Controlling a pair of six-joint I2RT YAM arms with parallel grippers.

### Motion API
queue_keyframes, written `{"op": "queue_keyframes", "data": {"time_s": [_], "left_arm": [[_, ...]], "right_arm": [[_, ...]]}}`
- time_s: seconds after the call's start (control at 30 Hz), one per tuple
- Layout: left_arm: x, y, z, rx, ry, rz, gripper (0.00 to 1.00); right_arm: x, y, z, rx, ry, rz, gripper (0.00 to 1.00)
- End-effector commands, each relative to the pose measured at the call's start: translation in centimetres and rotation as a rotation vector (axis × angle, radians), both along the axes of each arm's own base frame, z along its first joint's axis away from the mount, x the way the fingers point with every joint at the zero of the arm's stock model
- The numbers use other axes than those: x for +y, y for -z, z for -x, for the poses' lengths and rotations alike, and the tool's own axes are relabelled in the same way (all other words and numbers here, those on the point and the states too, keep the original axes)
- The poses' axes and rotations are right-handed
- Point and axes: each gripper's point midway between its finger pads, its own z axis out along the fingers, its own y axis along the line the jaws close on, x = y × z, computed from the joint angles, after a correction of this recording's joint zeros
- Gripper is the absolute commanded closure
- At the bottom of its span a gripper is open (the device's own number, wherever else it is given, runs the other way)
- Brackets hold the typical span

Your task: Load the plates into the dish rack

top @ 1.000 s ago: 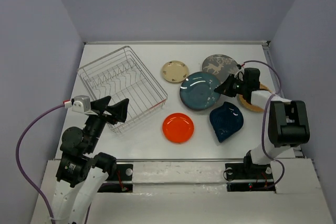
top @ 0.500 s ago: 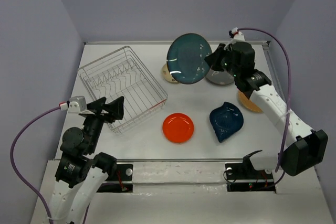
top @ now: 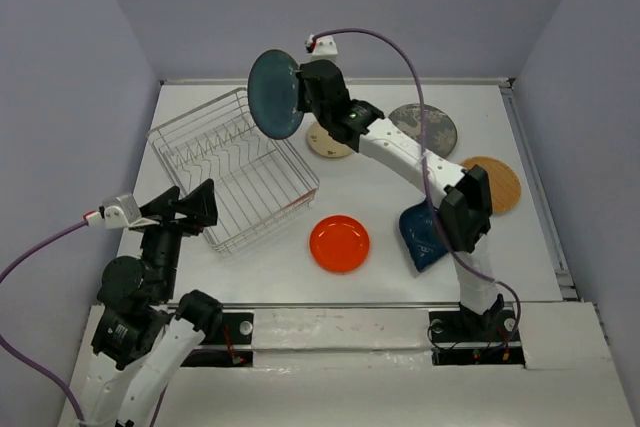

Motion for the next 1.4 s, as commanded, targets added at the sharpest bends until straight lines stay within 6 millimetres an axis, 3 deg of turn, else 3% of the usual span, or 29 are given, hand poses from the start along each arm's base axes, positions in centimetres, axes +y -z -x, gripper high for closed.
{"op": "queue_keyframes", "data": {"time_s": [0.0, 0.17, 0.33, 0.57, 0.73, 0.87, 1.0, 1.07, 1.1, 1.23, 1.37], "left_arm": [[0.2, -1.3, 0.2, -0.055, -0.008, 0.030, 0.01], [-0.1, -1.0, 0.0, -0.040, 0.001, 0.019, 0.01], [0.0, -1.0, 0.3, -0.048, 0.004, 0.019, 0.01], [0.2, -1.0, 0.3, -0.049, -0.003, 0.019, 0.01], [0.2, -0.9, 0.2, -0.044, -0.007, 0.017, 0.01], [0.3, -0.9, 0.2, -0.041, -0.012, 0.017, 0.01], [0.3, -0.8, 0.1, -0.037, -0.018, 0.016, 0.01], [0.3, -0.6, 0.0, -0.032, -0.023, 0.011, 0.01], [0.4, -0.6, -0.1, -0.031, -0.025, 0.011, 0.01], [0.5, -0.5, -0.3, -0.025, -0.036, 0.005, 0.01], [0.4, -0.1, -0.5, -0.011, -0.041, -0.007, 0.01]], "right_arm": [[0.6, -10.7, -1.8, -0.273, 0.157, -0.183, 0.93], [3.8, -10.6, -2.5, -0.340, 0.184, -0.149, 0.93], [4.4, -8.9, -3.3, -0.362, 0.214, -0.100, 0.93], [7.1, -2.5, -3.3, -0.329, 0.192, 0.036, 0.93], [9.5, 1.1, -1.9, -0.353, 0.172, 0.180, 0.93], [10.6, 2.7, -1.2, -0.369, 0.155, 0.206, 0.93], [10.3, 3.7, -1.1, -0.373, 0.160, 0.228, 0.93], [10.0, 4.1, -1.0, -0.363, 0.164, 0.229, 0.86], [9.9, 4.1, -0.9, -0.360, 0.166, 0.218, 0.73], [9.5, 2.7, -0.1, -0.347, 0.146, 0.169, 0.39], [9.0, 0.9, 1.1, -0.316, 0.097, 0.151, 0.30]]}}
